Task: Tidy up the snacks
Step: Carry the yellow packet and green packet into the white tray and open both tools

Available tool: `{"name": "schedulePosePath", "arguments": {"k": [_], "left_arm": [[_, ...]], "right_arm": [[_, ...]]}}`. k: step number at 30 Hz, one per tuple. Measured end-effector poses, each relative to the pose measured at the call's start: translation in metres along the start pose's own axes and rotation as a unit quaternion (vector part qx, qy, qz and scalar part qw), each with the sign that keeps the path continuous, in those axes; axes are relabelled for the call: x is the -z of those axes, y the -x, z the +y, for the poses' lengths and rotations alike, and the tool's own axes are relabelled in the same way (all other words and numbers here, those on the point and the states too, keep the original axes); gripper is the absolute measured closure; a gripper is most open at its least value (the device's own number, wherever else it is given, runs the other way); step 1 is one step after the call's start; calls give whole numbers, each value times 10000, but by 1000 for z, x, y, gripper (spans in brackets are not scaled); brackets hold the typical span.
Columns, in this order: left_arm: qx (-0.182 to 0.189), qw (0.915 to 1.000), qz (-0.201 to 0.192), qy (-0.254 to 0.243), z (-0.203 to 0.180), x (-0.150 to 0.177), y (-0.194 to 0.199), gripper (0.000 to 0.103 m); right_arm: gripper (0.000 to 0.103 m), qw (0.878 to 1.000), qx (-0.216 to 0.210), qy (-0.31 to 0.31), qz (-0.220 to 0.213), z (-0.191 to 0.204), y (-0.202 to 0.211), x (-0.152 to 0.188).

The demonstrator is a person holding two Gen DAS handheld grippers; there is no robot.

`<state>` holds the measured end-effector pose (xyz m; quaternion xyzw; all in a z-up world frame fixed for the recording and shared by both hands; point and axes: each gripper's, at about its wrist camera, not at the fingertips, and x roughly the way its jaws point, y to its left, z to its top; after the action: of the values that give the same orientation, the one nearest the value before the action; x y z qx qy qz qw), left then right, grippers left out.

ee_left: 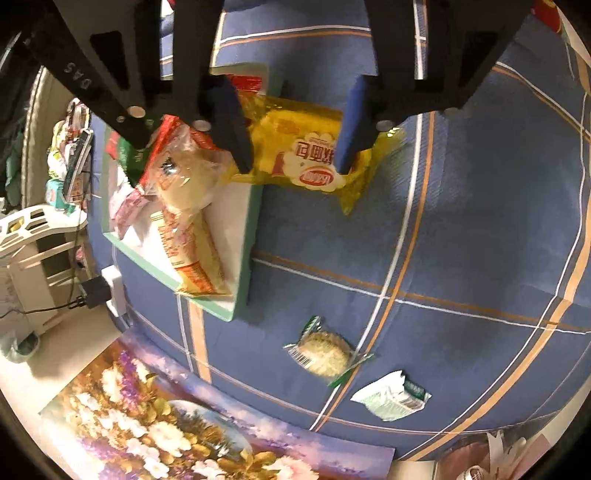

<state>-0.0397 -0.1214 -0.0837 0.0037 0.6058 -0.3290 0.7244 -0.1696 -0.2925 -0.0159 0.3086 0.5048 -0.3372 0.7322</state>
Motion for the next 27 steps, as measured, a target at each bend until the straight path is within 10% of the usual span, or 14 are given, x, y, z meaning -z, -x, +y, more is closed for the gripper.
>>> {"name": "schedulePosePath", "arguments": {"k": [6,12,27], "left_arm": [[-28,10000,-23,-4,-1,-2,-3,53],[-196,9989,157,384,20,-3,-10,17],[-1228,9918,201,292,44,5,8,16]], "right_arm": [[59,10000,4,-3,2,0,0,0],[59,10000,-22,-2,3,0,0,0],[60,9999,-162,-18,52,2,-2,0]]}}
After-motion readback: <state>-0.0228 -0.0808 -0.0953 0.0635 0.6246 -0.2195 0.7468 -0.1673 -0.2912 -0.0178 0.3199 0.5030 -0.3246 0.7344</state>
